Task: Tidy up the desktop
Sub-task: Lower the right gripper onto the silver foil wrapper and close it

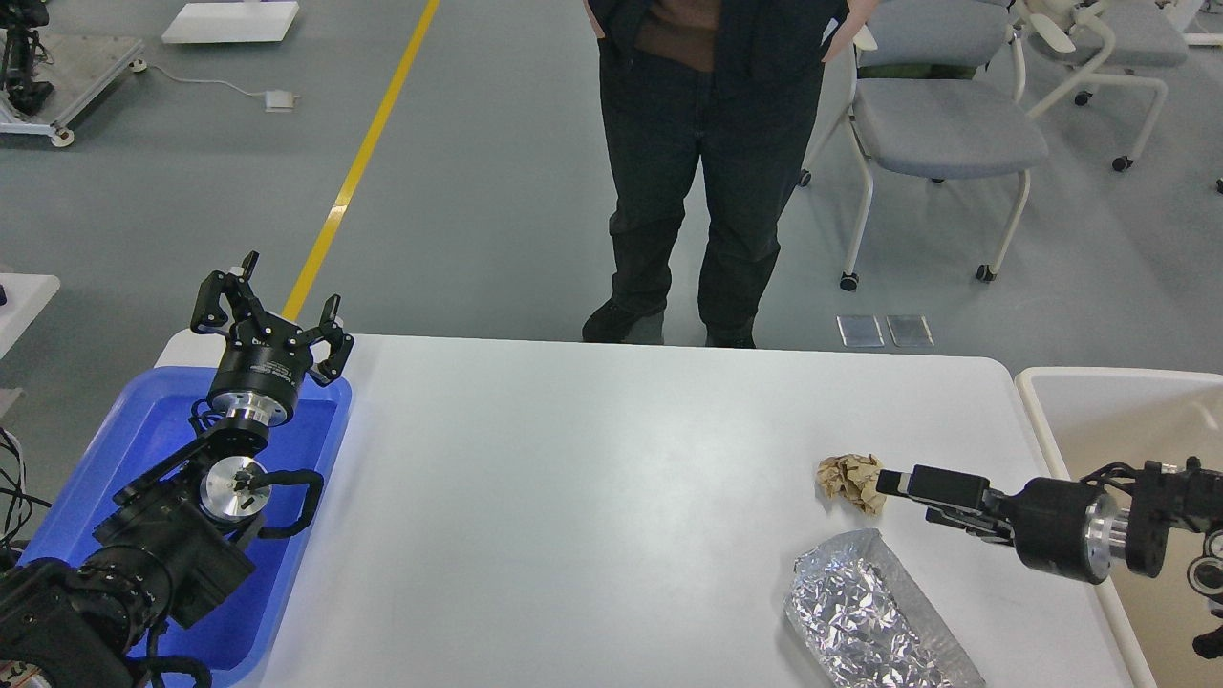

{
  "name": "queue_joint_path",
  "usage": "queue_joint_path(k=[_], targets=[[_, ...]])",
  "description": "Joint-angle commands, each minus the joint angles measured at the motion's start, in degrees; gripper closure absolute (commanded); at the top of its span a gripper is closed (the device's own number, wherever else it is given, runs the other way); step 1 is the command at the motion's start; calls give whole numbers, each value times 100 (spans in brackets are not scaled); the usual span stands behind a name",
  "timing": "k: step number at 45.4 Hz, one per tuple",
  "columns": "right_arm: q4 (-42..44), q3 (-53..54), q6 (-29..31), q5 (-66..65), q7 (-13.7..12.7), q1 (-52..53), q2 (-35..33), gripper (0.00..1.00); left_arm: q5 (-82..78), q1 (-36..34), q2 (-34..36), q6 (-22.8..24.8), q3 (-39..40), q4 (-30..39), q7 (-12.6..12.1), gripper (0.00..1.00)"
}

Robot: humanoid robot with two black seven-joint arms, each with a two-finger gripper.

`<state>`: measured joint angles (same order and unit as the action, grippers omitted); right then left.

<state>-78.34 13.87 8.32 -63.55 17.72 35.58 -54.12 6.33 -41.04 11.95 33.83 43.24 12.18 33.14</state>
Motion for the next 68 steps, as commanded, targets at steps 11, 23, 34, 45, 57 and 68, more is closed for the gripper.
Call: queue_joint_path(k=[11, 23, 34, 45, 57, 68], targets=[[152, -1149, -1482, -782, 143, -78, 226, 0, 0, 0, 0, 0, 0, 4, 0, 0], [583, -1624, -2115, -791, 381, -113, 472, 0, 0, 0, 0, 0, 0, -5, 0, 0], [1206, -1686, -2484, -791, 539, -456, 999, 0, 0, 0, 0, 0, 0, -5, 0, 0], [1743, -1554, -2493, -738, 732, -456, 1193, 0, 0, 0, 0, 0, 0, -5, 0, 0], [1963, -1581, -2484, -694, 952, -526, 1290, 0, 0, 0, 0, 0, 0, 4, 0, 0], [2173, -1642, -2484, -694, 1312, -605, 1290, 0, 0, 0, 0, 0, 0, -5, 0, 0]])
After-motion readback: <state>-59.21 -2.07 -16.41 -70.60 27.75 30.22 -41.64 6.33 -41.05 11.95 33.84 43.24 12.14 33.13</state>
